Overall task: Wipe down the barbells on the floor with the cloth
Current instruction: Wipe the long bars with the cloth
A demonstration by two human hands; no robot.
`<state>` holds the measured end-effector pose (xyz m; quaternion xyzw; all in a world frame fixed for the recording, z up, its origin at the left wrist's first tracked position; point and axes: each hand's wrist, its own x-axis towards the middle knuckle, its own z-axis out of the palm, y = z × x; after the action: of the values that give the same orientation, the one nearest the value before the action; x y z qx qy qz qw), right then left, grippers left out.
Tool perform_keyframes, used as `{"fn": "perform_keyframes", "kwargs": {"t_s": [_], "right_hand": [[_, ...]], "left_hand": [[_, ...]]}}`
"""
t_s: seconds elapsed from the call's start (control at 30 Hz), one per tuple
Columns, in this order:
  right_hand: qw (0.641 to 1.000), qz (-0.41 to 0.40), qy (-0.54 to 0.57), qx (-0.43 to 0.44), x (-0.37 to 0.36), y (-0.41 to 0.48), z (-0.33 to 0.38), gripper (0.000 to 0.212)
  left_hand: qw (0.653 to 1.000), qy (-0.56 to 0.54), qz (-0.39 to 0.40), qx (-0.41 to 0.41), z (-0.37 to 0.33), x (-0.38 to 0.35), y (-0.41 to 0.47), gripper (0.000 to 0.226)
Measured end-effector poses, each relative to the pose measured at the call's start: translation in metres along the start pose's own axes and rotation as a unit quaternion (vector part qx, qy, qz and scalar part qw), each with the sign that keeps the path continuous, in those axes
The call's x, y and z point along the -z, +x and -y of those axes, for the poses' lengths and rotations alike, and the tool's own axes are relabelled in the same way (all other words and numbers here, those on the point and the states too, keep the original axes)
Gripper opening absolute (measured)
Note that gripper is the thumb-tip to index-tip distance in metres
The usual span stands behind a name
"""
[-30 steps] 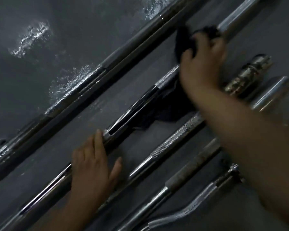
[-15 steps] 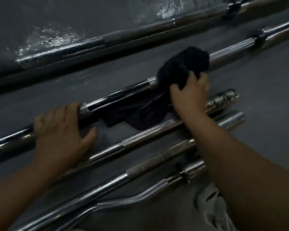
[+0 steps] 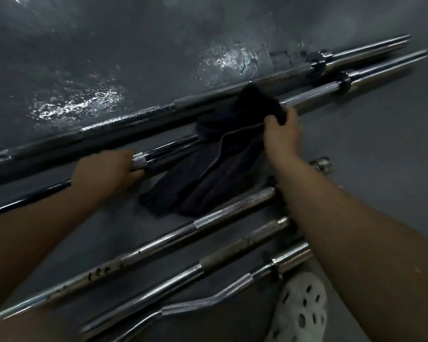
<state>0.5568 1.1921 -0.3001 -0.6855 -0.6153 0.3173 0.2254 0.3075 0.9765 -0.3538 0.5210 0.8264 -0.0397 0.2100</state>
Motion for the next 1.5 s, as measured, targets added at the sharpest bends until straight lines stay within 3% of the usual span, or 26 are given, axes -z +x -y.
{"fn": "perform_keyframes", "kwargs": {"t_s": [0.1,0.17,0.23,0.33,0.37,0.47,0.53,0.6,0.67,0.83,0.93,1.0,1.03,1.1,1.13,1.2,1.3,1.5], "right_hand": [[0.996,0.043,-0.078,-0.009,-0.049,-0.018,0.001,0.066],[0.991,0.053,-0.119,0.019,-0.082,-0.067,0.002,0.065],[0.982,0.114,-0.132,0.074,-0.093,-0.107,0.001,0.065],[0.938,0.265,-0.116,0.19,-0.071,-0.117,-0.006,0.058],[0.932,0.282,-0.096,0.208,-0.059,-0.107,-0.007,0.056],[0.97,0.169,-0.032,0.173,-0.028,-0.057,-0.01,0.055],[0.997,0.049,-0.001,0.062,-0.007,-0.011,-0.018,0.056],[0.997,0.001,-0.05,-0.053,0.0,0.018,-0.024,0.058],[0.991,0.022,-0.098,-0.086,-0.014,0.011,-0.023,0.064],[0.977,0.137,-0.157,0.033,-0.028,-0.068,-0.028,0.039],[0.964,0.225,-0.126,0.061,0.001,-0.06,-0.038,0.034],[0.98,0.195,-0.035,0.029,0.014,-0.032,-0.034,0.033],[0.99,0.135,0.037,-0.025,0.017,-0.014,-0.03,0.035],[0.978,0.012,0.155,-0.142,0.022,0.014,-0.025,0.048],[0.971,-0.009,0.163,-0.175,0.023,0.018,-0.024,0.06],[0.982,0.054,0.058,-0.171,0.022,0.006,-0.022,0.074],[0.974,0.162,-0.094,-0.126,0.013,-0.022,-0.021,0.078],[0.967,0.195,-0.105,-0.128,-0.004,-0.012,-0.023,0.065]], "left_hand": [[0.998,0.007,0.04,-0.046,0.007,-0.003,0.007,0.042],[0.994,0.017,0.08,-0.067,0.011,0.0,0.013,0.044],[0.99,0.048,0.106,-0.073,0.008,0.006,0.015,0.039],[0.991,0.056,0.118,0.002,-0.01,0.012,0.013,0.028],[0.991,0.044,0.115,0.043,-0.017,0.012,0.009,0.024],[0.991,0.008,0.063,0.118,-0.037,0.003,-0.013,0.043],[0.99,0.027,0.04,0.133,-0.047,-0.004,-0.028,0.075],[0.986,0.028,0.064,0.152,-0.056,-0.008,-0.04,0.095],[0.982,0.026,0.079,0.168,-0.066,-0.014,-0.048,0.104],[0.977,-0.002,0.117,0.176,-0.083,-0.02,-0.075,0.114],[0.975,-0.017,0.128,0.183,-0.091,-0.02,-0.088,0.114],[0.973,-0.014,0.131,0.188,-0.098,-0.019,-0.094,0.115],[0.972,-0.013,0.135,0.193,-0.101,-0.017,-0.096,0.114],[0.968,-0.015,0.151,0.199,-0.106,-0.011,-0.098,0.111],[0.968,-0.012,0.154,0.2,-0.107,-0.01,-0.099,0.11],[0.967,-0.014,0.159,0.2,-0.111,-0.006,-0.101,0.108],[0.962,-0.048,0.172,0.209,-0.114,0.001,-0.1,0.106],[0.965,-0.036,0.158,0.205,-0.11,-0.002,-0.096,0.114]]}}
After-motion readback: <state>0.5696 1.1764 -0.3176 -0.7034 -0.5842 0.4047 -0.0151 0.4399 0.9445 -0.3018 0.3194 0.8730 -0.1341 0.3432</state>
